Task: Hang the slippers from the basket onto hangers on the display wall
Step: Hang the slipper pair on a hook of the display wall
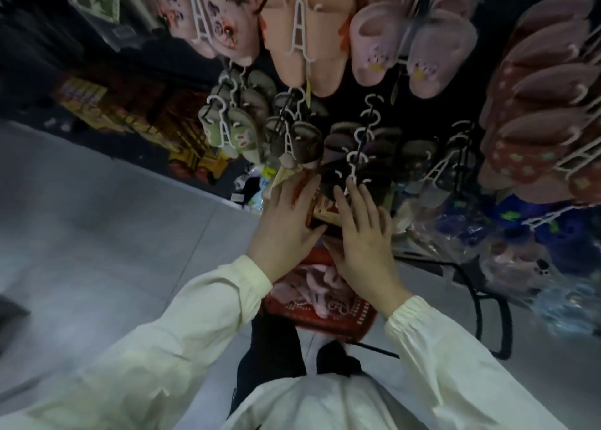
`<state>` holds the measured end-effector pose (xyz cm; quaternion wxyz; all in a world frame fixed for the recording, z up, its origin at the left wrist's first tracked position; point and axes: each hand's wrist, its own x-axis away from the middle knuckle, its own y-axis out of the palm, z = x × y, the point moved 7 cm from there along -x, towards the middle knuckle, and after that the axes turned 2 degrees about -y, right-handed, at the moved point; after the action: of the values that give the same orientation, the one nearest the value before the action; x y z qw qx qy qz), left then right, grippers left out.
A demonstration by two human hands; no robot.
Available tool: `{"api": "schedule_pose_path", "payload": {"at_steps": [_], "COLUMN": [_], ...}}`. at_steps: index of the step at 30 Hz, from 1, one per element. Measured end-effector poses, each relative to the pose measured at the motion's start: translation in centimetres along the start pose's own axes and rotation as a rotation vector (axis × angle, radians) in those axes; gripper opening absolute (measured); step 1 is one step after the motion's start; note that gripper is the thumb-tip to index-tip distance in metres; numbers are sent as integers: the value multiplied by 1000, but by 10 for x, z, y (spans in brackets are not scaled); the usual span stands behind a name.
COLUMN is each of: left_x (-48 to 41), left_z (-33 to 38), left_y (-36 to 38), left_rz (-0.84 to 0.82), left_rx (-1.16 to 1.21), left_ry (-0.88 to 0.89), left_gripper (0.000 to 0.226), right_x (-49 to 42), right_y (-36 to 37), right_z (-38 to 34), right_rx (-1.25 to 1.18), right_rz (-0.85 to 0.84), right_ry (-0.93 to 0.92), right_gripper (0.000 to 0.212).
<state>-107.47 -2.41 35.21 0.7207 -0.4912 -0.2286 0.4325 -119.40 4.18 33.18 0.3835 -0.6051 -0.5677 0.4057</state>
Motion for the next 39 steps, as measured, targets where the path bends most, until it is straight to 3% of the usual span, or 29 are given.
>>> {"api": "schedule_pose_path", "payload": {"at_steps": [6, 17, 25, 39], "left_x": [31, 76, 110, 163], "left_z": [-23, -108, -183, -267], "left_y": [42, 133, 275, 452], "left_rz": [-62, -225, -437, -773], "left_rx": [36, 34, 92, -21], "left_ry": [-128, -376, -548, -555], "left_gripper": [71, 73, 73, 68], "right_x": [19, 31, 61, 92], "right_y": [40, 138, 269, 457], "right_z": [17, 65, 105, 180], "right_rx": [41, 94, 6, -27], "right_rz": [-112, -257, -411, -561], "right_ry": [-23, 58, 205, 437], "right_gripper": [103, 93, 92, 84]}}
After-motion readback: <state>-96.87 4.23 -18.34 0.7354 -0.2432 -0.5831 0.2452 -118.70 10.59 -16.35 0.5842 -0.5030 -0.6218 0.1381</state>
